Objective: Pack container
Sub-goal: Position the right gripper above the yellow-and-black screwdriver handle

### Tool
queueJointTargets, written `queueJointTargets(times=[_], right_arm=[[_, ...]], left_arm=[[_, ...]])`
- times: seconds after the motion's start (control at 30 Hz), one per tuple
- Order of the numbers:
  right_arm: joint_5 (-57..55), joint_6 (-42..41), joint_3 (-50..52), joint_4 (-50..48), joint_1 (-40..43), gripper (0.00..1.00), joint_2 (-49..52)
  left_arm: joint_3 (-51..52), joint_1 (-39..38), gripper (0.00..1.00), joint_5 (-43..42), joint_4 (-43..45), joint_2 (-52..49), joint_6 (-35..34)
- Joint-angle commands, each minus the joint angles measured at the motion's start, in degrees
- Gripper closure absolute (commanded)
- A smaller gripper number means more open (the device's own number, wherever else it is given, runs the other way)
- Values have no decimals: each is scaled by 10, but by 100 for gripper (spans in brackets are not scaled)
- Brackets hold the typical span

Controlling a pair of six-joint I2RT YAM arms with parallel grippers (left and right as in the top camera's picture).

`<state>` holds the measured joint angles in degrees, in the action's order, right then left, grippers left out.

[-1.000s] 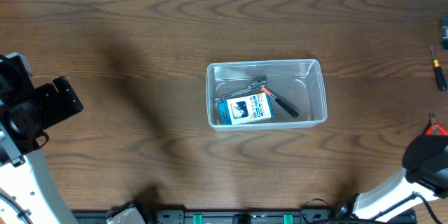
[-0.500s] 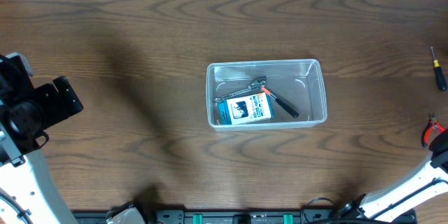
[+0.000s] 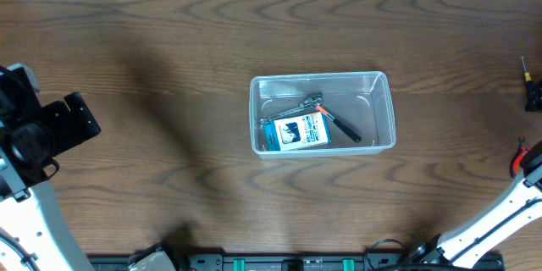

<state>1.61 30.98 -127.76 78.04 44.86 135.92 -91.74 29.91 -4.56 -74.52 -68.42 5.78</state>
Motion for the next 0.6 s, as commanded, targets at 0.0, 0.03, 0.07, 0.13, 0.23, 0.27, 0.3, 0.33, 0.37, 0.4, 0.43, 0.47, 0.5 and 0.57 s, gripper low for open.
queueJointTargets(times=[0.0, 0.03, 0.07, 0.13, 0.23, 0.27, 0.3, 0.33, 0.37, 0.4, 0.43, 0.47, 0.5, 0.57], right_arm=[[-31, -16, -3, -17, -10, 1, 2], [-30, -7, -3, -23, -12, 1, 2], [-30, 1, -3, -29, -15, 1, 2], [-30, 17, -3, -46, -20, 1, 2], [-31, 49, -3, -77, -31, 1, 2], [-31, 54, -3, -83, -35, 1, 2], [-31, 55, -3, -91, -40, 1, 2], [-30, 53, -3, -94, -45, 1, 2], [-31, 48, -3, -96, -50, 1, 2], [-28, 46, -3, -97, -56, 1, 2], [-27, 47, -3, -96, -61, 1, 2], [-27, 47, -3, -96, -66, 1, 2], [-27, 49, -3, -95, -70, 1, 2], [-29, 49, -3, -95, -76, 1, 2]], left_arm=[[-6, 3, 2, -4, 0, -2, -7], [-6, 3, 2, -4, 0, -2, -7], [-6, 3, 2, -4, 0, -2, -7], [-6, 3, 2, -4, 0, -2, -7], [-6, 3, 2, -4, 0, -2, -7], [-6, 3, 2, -4, 0, -2, -7], [-6, 3, 2, -4, 0, -2, -7], [-6, 3, 2, -4, 0, -2, -7], [-6, 3, 2, -4, 0, -2, -7], [-6, 3, 2, -4, 0, -2, -7], [-6, 3, 2, -4, 0, -2, -7], [-6, 3, 2, -4, 0, -2, -7], [-6, 3, 2, -4, 0, -2, -7], [-6, 3, 2, -4, 0, -2, -7]])
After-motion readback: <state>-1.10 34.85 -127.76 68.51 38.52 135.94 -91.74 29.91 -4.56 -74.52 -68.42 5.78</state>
